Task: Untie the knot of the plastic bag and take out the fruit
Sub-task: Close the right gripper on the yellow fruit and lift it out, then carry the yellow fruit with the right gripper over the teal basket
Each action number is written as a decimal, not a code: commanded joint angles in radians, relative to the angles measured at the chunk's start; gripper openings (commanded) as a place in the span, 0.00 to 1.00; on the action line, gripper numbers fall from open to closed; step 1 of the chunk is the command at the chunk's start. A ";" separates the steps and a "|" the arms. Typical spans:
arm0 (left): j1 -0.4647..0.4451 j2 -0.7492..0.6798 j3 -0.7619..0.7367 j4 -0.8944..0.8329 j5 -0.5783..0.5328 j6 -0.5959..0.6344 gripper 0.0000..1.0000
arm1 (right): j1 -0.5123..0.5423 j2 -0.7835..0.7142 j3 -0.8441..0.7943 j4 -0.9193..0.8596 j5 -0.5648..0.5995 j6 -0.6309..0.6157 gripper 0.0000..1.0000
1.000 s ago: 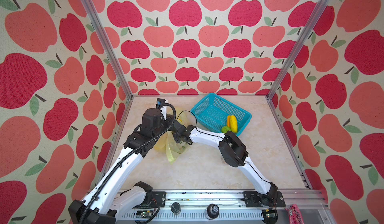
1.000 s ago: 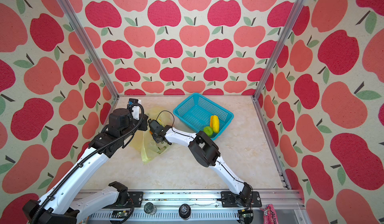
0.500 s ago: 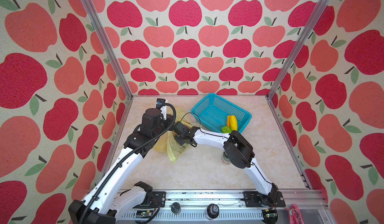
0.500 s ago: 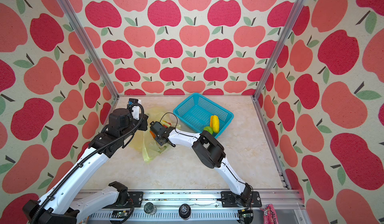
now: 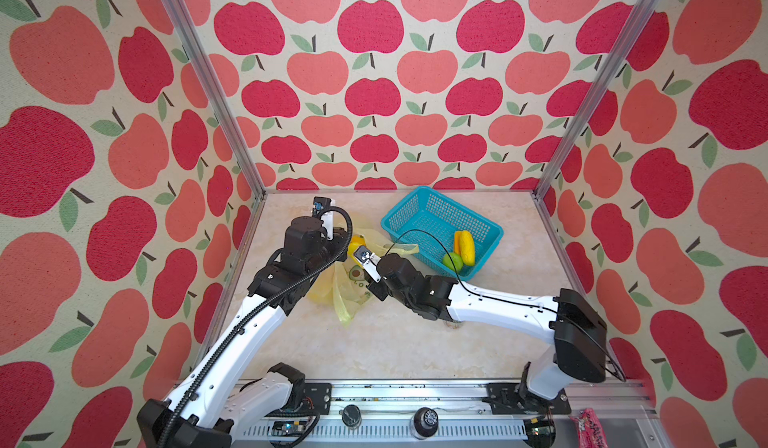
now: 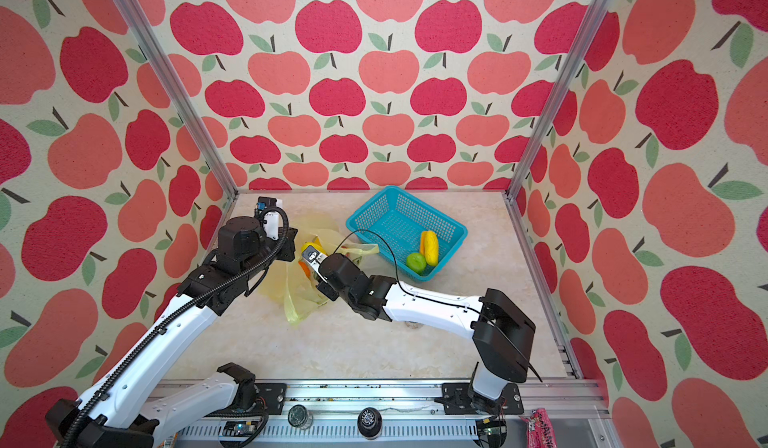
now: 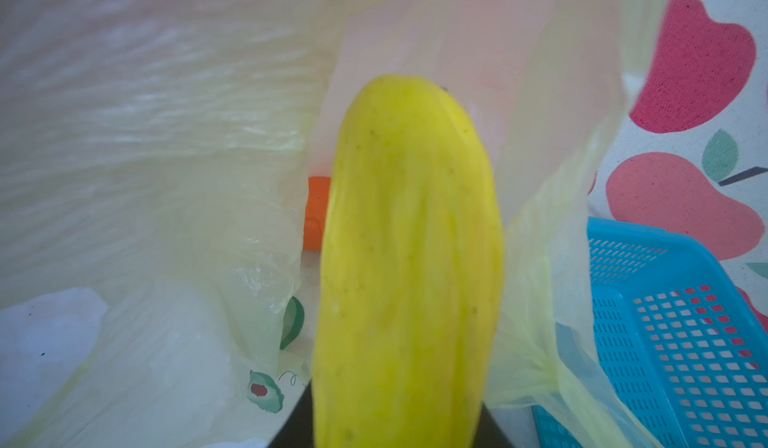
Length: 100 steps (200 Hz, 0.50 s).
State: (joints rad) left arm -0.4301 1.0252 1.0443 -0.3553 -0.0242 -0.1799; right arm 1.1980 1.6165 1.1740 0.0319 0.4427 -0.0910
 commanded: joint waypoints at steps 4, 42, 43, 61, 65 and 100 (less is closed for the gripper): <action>-0.001 0.021 0.034 0.000 -0.017 0.028 0.00 | -0.002 -0.102 -0.066 0.105 0.061 -0.087 0.23; -0.001 0.023 0.034 0.001 -0.021 0.033 0.00 | -0.001 -0.271 -0.166 0.205 0.243 -0.173 0.22; -0.001 0.023 0.034 0.000 -0.021 0.033 0.00 | -0.001 -0.276 -0.171 0.210 0.249 -0.176 0.22; -0.001 0.018 0.031 0.004 -0.019 0.031 0.00 | -0.028 -0.367 -0.256 0.301 0.341 -0.199 0.21; -0.001 0.018 0.029 0.007 -0.019 0.031 0.00 | -0.041 -0.388 -0.272 0.309 0.349 -0.188 0.21; -0.001 0.029 0.037 -0.002 -0.010 0.028 0.00 | -0.234 -0.533 -0.357 0.223 0.280 0.037 0.23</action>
State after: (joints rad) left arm -0.4301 1.0485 1.0470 -0.3557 -0.0299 -0.1646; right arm 1.0740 1.1538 0.8654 0.2657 0.7025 -0.2008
